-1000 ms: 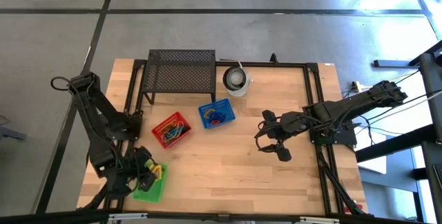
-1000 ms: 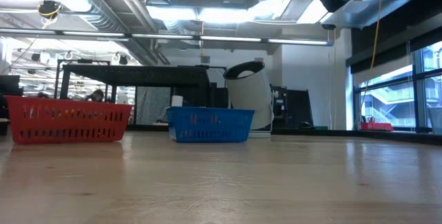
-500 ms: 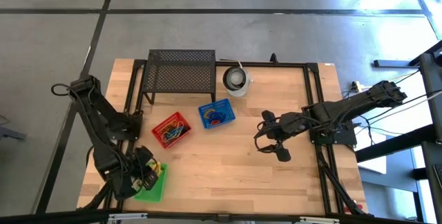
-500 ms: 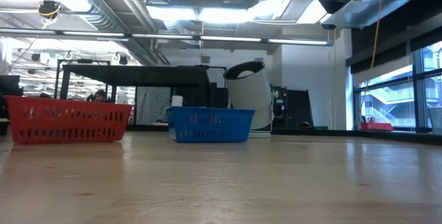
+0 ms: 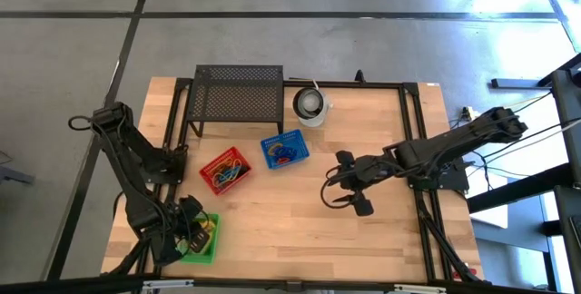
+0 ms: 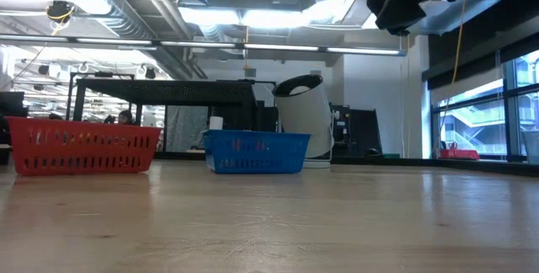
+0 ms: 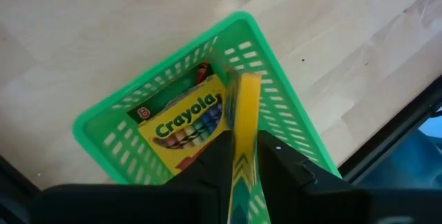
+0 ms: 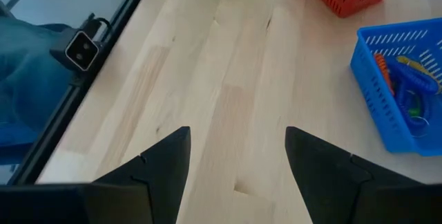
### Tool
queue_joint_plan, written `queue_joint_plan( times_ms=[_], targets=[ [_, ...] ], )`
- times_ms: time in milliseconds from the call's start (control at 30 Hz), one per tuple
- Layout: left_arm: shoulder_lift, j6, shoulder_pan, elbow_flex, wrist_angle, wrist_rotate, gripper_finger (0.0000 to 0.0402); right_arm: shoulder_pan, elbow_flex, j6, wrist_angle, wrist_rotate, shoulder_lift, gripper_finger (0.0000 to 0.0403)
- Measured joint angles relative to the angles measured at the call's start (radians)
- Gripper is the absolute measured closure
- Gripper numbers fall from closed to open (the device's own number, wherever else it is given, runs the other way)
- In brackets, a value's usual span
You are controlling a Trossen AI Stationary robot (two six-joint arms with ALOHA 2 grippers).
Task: Pick & Place Office Desk Supplies
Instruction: Put the crayon box into the green bin, then put the red bin with rubber bands on the shelf
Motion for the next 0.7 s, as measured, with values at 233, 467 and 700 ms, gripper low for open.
queue_joint_plan(
  times_ms=[233, 467, 700],
  targets=[
    [0.0, -0.002, 0.027, 0.0, -0.002, 0.03, 0.0319, 0.0, 0.0, 0.001, 0.034, 0.0, 0.011, 0.0166],
    [-0.002, 0.058, 0.052, 0.0, -0.013, 0.037, 0.0294, 0.0, 0.0, 0.0, 0.033, 0.0, 0.011, 0.0166],
    [-0.011, 0.119, 0.103, 0.0, -0.186, 0.075, 0.0283, 0.0, 0.0, -0.003, 0.051, 0.0, 0.011, 0.0166]
  ],
)
